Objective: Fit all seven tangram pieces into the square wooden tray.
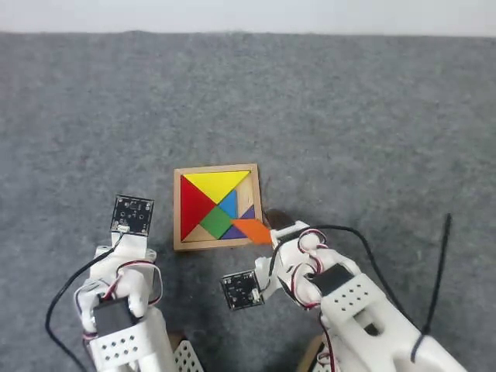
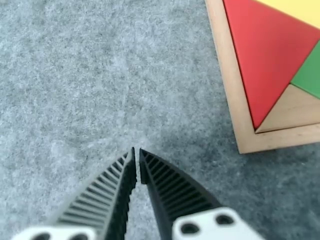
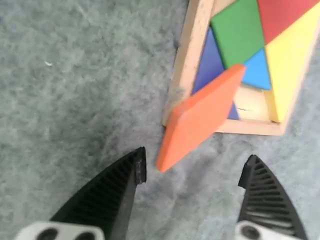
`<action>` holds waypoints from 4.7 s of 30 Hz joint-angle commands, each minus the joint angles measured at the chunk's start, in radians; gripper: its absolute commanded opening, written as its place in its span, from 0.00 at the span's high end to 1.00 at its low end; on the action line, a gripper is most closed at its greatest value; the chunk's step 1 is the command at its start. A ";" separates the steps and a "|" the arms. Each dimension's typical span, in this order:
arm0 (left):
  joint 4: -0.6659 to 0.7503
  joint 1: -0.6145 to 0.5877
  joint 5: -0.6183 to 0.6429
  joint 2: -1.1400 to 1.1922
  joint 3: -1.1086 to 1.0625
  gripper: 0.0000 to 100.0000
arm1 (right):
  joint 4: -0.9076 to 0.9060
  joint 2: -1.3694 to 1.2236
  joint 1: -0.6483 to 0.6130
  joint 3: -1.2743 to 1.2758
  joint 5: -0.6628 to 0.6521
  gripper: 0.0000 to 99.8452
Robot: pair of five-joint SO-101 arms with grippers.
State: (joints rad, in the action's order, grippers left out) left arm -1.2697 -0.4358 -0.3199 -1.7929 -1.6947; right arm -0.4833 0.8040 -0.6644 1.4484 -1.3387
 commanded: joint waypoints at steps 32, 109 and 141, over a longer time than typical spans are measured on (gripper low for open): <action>-0.003 -0.005 -0.005 -0.021 0.010 0.98 | 0.203 -0.406 0.002 -0.166 -0.044 0.85; -0.003 -0.005 -0.005 -0.021 0.010 0.98 | -0.249 -0.519 -0.217 -0.559 0.394 0.90; -0.003 -0.005 -0.005 -0.021 0.010 0.98 | -0.262 -0.364 -0.225 -0.457 0.396 0.81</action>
State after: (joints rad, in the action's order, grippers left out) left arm -1.2697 -0.4358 -0.3199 -1.7929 -1.6947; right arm -0.7380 0.4373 -0.8746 1.0004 -0.9490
